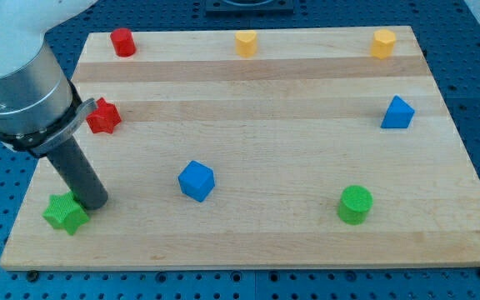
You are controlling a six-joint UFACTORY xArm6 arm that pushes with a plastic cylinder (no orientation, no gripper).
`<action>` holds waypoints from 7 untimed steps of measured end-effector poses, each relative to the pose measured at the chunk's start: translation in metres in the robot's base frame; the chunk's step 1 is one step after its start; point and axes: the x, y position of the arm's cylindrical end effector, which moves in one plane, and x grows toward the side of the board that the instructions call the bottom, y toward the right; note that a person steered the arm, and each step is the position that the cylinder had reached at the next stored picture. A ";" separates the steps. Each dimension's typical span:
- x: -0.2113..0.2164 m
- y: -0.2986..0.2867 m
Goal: Push the blue cube towards the right side of the board
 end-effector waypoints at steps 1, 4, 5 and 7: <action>-0.005 0.030; -0.013 0.109; -0.007 0.133; -0.032 0.173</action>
